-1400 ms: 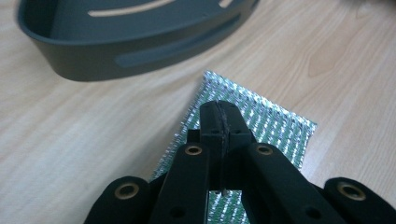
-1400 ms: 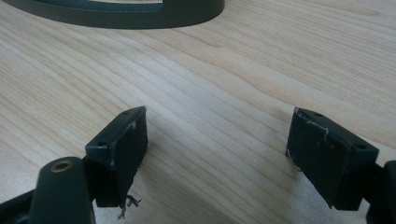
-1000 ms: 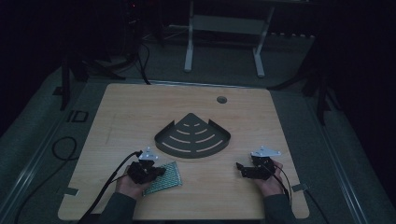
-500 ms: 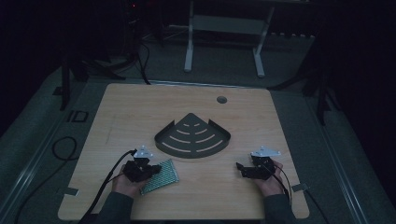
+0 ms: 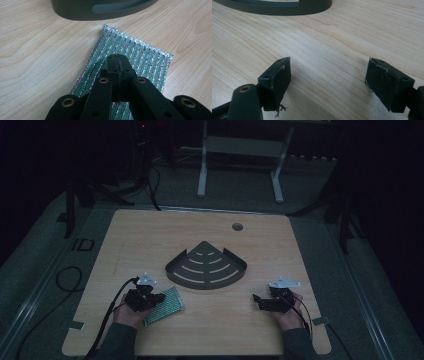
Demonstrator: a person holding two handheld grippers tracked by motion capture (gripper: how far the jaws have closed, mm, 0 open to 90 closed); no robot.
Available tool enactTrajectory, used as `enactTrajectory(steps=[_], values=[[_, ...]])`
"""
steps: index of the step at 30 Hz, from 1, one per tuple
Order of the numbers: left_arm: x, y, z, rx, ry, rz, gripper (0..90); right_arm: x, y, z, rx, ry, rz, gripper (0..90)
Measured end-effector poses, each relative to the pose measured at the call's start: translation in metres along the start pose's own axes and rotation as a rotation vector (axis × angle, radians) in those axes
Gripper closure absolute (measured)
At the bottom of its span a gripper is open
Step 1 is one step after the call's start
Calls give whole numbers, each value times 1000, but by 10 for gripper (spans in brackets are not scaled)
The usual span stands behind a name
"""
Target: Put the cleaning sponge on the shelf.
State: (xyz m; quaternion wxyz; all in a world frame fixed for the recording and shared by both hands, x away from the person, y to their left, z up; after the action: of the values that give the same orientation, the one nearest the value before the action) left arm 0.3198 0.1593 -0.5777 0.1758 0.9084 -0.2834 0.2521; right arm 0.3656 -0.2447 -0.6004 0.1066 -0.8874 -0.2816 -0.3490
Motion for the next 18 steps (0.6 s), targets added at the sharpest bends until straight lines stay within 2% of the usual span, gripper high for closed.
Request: enactTrajectory(steps=[3, 8, 18], values=[[1, -2, -2, 3, -25, -7, 900, 0, 0, 0, 0, 0, 0, 198], [8, -5, -8, -1, -28, -16, 898, 0, 0, 0, 0, 0, 0, 198], [24, -16, -19, -4, -48, 20, 847, 0, 0, 0, 0, 1, 0, 198]])
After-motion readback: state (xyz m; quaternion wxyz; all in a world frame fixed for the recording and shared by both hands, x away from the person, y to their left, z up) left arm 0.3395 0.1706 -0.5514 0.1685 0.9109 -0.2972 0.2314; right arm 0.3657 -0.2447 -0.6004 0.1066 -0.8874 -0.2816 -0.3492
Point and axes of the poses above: each handheld gripper's, and its own axes: z roughly forward along the jaws, x roughly out of its top, y roughly to its right, the point moved 6 cm from there along z, roughly forward along the jaws, and after that the axes turned 4 degrees about -y, right-handed, at the moved point
